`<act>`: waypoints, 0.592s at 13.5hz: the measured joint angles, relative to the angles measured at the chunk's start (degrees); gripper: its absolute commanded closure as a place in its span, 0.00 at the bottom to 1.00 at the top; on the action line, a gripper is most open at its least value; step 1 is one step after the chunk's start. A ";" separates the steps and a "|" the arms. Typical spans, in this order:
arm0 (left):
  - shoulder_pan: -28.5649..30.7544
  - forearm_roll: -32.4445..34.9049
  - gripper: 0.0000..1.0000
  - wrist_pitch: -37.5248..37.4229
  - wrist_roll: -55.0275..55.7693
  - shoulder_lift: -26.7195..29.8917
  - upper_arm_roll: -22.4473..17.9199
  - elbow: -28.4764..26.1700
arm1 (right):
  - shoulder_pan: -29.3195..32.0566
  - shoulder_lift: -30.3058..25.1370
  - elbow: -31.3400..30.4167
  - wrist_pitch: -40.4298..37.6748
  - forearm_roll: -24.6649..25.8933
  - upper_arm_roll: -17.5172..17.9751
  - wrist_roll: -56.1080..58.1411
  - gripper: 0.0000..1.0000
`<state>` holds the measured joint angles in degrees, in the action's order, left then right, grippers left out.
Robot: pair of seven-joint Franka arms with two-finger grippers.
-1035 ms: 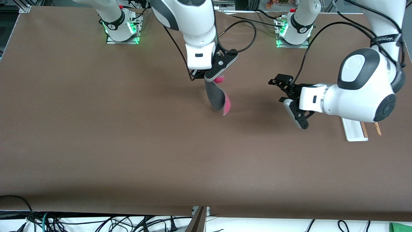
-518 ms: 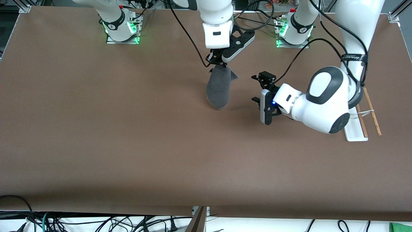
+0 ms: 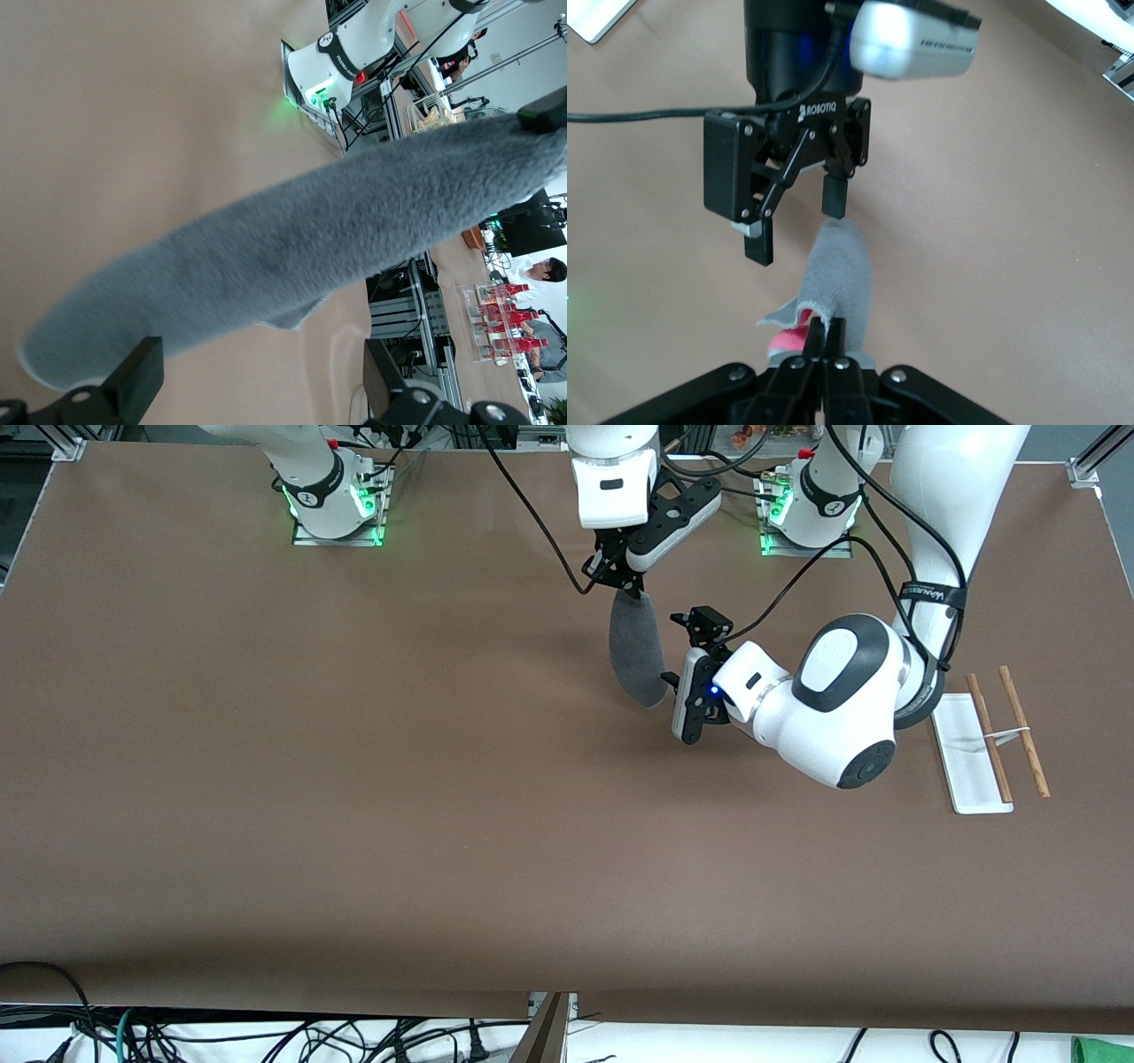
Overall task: Pass towel and hang on rack
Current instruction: 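Grasp the hanging towel with the left gripper below the right gripper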
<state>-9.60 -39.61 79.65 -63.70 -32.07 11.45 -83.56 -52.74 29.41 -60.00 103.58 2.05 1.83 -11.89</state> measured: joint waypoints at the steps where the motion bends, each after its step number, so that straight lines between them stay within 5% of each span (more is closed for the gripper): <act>1: 0.00 -0.01 0.04 -0.01 -0.30 0.00 0.03 -0.20 | 0.00 0.00 0.00 0.04 0.00 -0.07 0.00 1.00; 8: 0.01 -0.47 0.05 3.31 -3.63 0.06 0.22 -3.45 | 0.06 0.00 0.00 0.15 0.00 -0.39 -2.03 1.00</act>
<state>-9.60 -40.08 82.96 -67.33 -32.01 11.67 -87.01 -52.68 29.42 -60.00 103.73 2.05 1.44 -13.92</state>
